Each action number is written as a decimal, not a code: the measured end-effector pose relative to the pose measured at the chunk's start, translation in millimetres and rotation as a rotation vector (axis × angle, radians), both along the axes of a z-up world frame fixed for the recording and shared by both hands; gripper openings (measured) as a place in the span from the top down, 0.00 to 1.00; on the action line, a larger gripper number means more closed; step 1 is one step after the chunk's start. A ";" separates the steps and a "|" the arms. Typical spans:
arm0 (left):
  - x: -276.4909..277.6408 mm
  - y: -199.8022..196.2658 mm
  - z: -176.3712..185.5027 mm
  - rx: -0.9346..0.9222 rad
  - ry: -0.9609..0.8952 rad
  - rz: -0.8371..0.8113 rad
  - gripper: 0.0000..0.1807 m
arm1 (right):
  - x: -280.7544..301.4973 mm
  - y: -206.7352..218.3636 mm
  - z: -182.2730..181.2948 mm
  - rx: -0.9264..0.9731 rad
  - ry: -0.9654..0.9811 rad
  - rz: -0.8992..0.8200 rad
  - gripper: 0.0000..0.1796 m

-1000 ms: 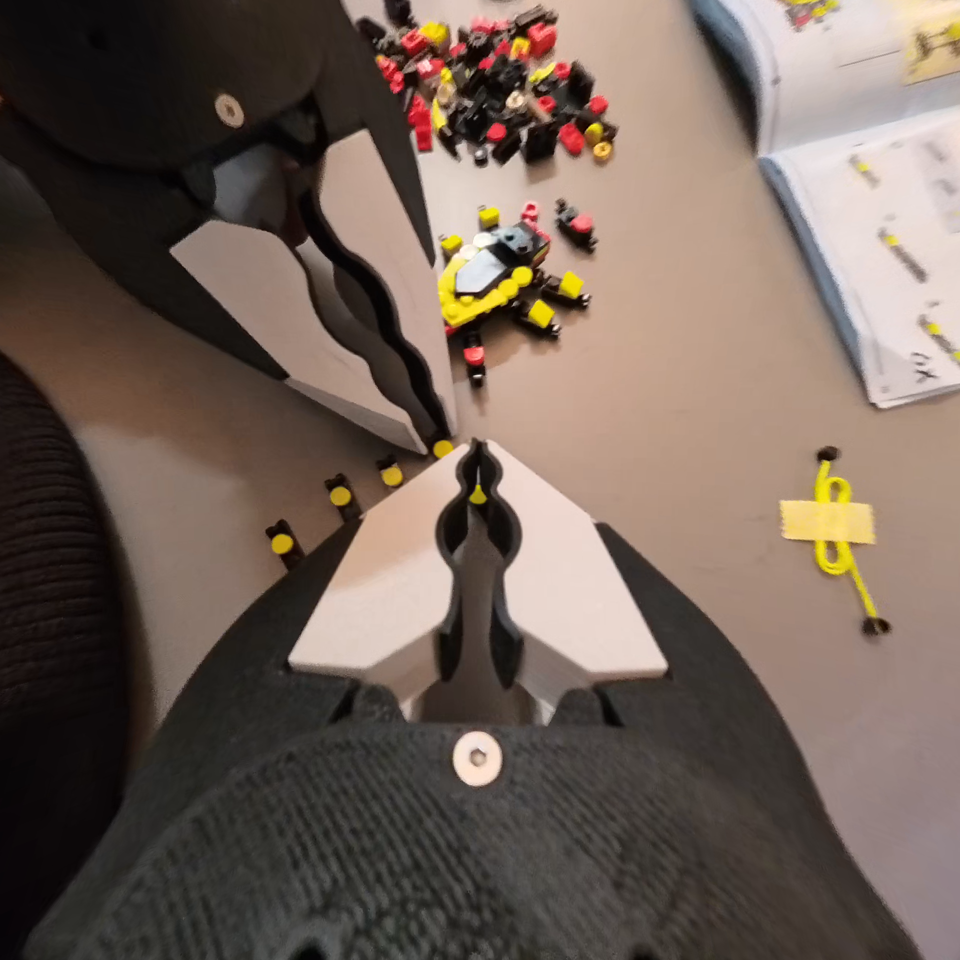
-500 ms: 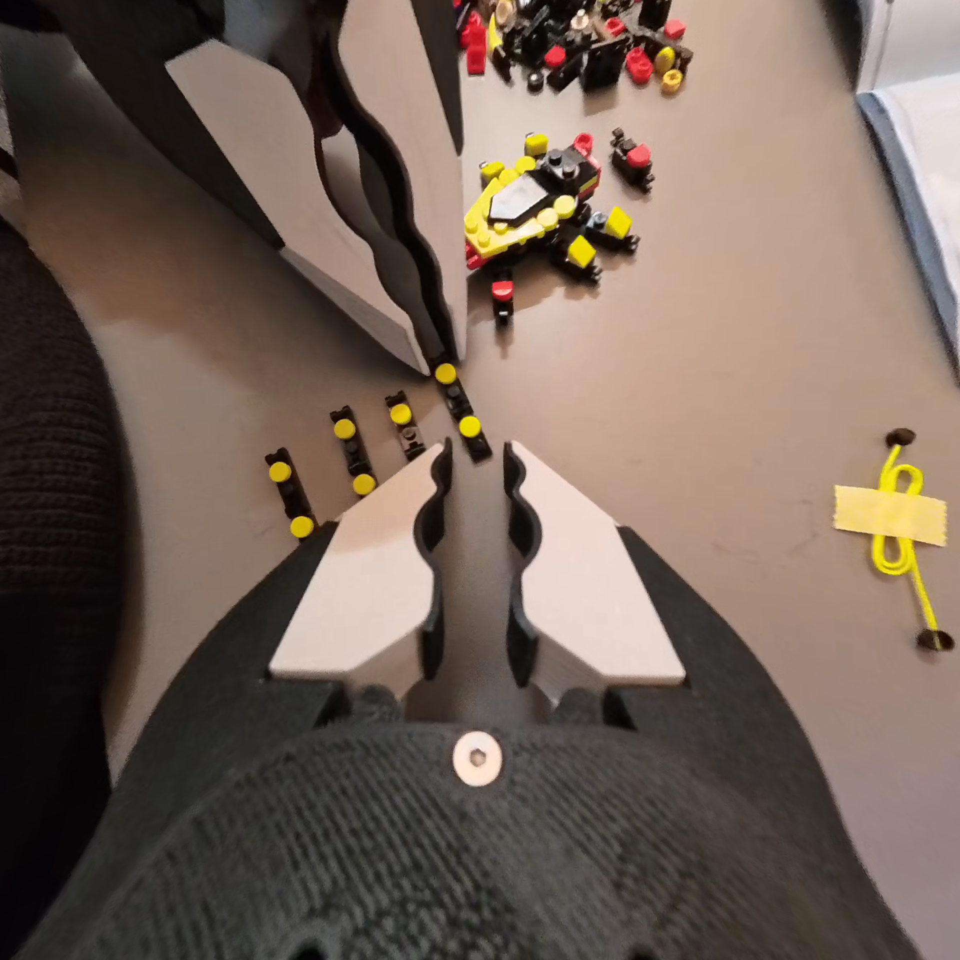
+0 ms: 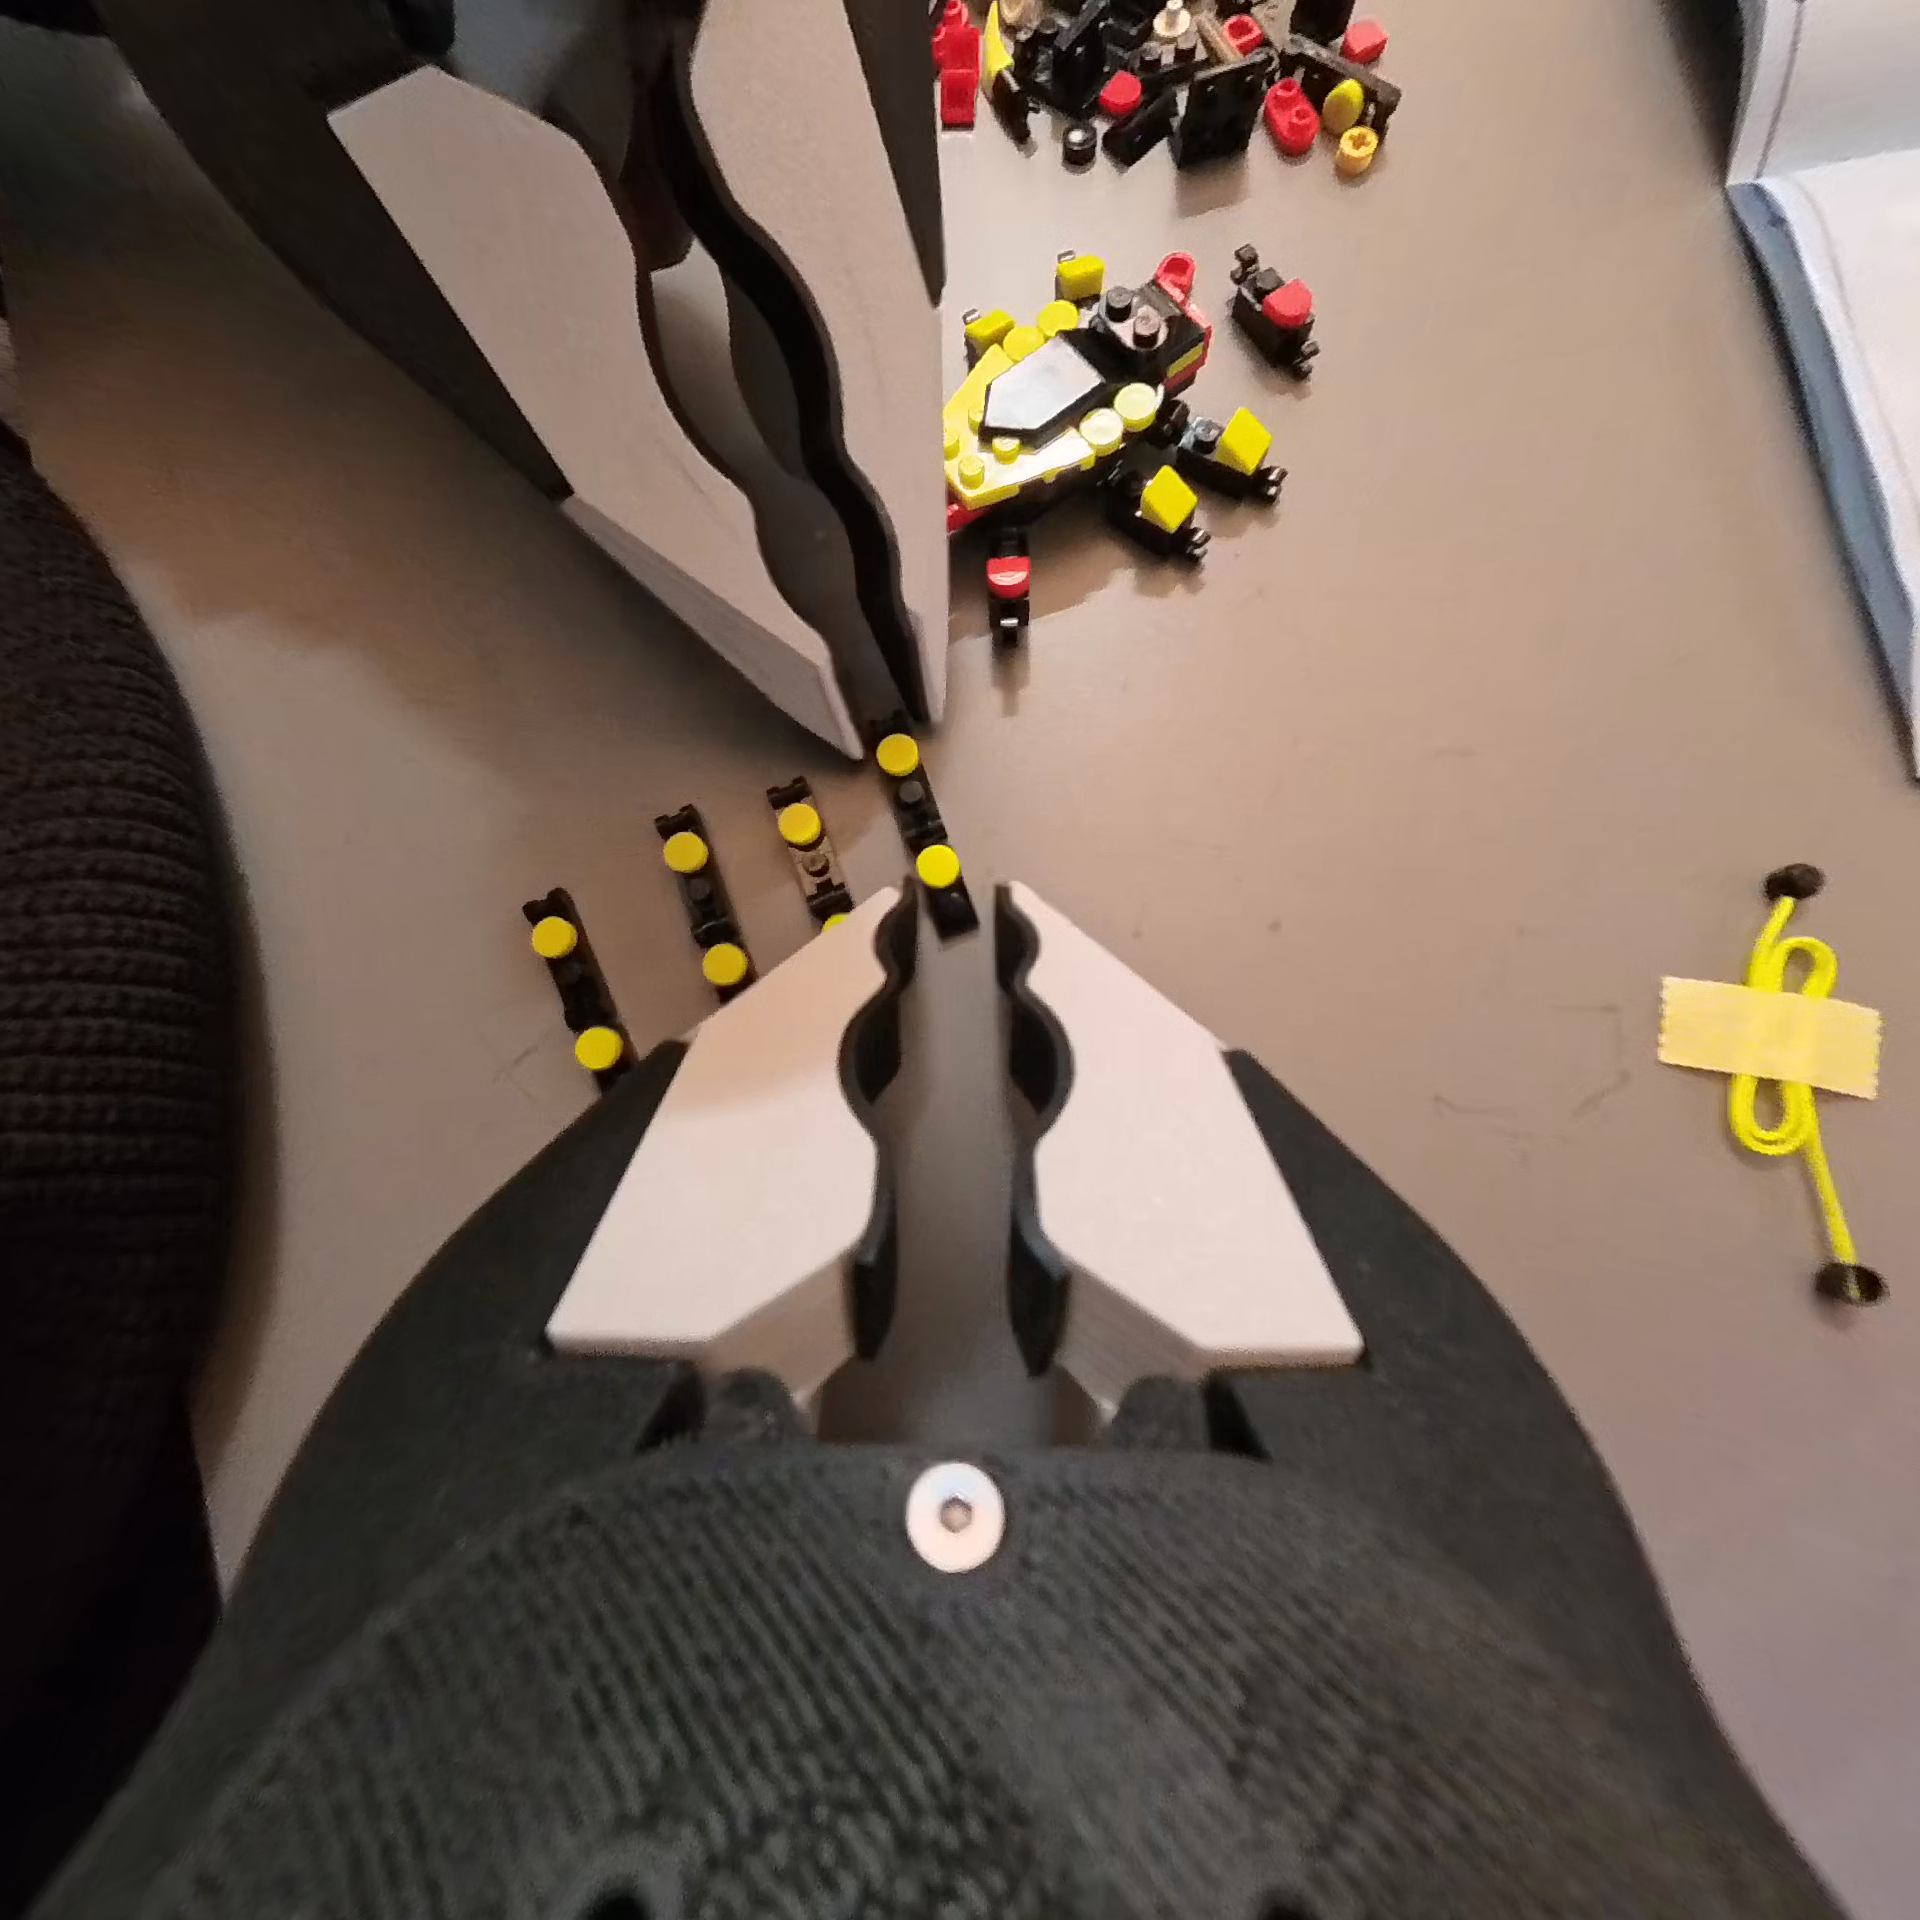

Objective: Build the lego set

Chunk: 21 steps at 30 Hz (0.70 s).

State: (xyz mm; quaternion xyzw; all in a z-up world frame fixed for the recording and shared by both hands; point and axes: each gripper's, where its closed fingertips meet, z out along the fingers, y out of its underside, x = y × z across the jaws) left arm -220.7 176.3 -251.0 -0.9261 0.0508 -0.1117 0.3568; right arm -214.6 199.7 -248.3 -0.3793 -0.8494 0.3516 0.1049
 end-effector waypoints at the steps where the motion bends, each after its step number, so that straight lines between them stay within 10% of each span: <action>1: 0.0 -0.3 0.4 -0.001 0.000 0.000 0.94 | -0.7 3.6 3.5 0.008 0.016 -0.010 0.90; 12: -3.6 -8.4 20.4 0.031 0.057 0.046 0.90 | 35.8 139.8 107.6 0.015 0.401 -0.617 0.91; 21: 16.6 -4.6 34.3 0.080 0.000 0.065 0.92 | 105.2 145.1 19.3 0.215 -0.091 -0.580 0.90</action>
